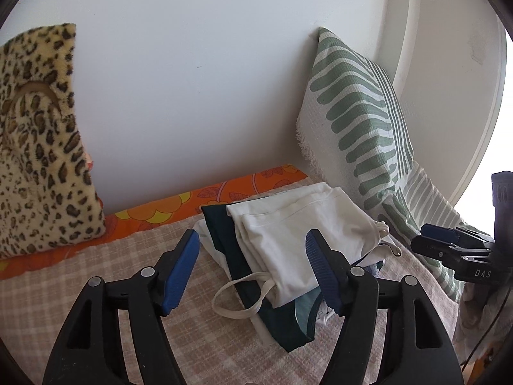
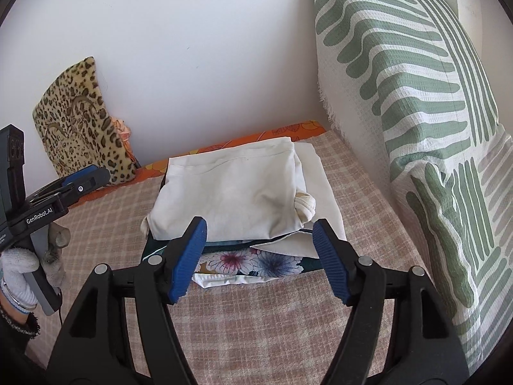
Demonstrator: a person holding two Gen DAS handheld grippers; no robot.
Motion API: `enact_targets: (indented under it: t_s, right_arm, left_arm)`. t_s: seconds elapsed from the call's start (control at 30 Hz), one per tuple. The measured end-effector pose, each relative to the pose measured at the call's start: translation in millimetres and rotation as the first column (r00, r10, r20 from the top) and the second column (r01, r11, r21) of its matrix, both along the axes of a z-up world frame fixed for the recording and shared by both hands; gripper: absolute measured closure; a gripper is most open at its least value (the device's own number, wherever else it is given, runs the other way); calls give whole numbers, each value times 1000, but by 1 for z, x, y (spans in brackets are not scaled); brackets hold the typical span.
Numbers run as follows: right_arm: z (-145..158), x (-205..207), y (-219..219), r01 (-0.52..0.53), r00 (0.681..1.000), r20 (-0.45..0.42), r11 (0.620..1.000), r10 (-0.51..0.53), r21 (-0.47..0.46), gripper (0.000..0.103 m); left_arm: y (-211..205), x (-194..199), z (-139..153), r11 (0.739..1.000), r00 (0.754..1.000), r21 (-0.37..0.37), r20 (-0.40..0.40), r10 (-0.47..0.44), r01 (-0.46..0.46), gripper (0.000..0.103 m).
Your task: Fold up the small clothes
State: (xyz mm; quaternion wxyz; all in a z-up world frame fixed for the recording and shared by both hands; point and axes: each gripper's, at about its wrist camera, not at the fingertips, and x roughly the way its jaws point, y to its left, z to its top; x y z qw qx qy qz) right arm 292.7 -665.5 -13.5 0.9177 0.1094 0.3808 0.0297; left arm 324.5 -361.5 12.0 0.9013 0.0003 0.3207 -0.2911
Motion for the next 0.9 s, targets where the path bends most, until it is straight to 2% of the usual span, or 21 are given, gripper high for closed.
enact_targets:
  t_s: [0.27, 0.37, 0.63, 0.73, 0.9]
  right_arm:
    - [30, -43, 34, 16, 999, 42, 999, -14, -45, 20]
    - [37, -64, 46, 34, 998, 57, 999, -32, -28, 17]
    - [43, -115, 94, 38, 997, 62, 999, -36, -20, 17]
    - [45, -132, 110, 31, 997, 75, 999, -28, -41, 17]
    - [48, -156, 129, 42, 995, 91, 999, -40, -14, 17]
  left_arm:
    - [35, -56, 23, 1000, 999, -4, 37, -8, 8, 28]
    - [53, -81, 31, 1000, 999, -16, 40, -14, 15, 26]
    - [99, -147, 57, 1000, 995, -23, 98, -18, 20, 23]
    - [115, -170, 61, 999, 994, -34, 112, -20, 24, 23]
    - [132, -203, 62, 999, 991, -23, 130, -33, 36, 22]
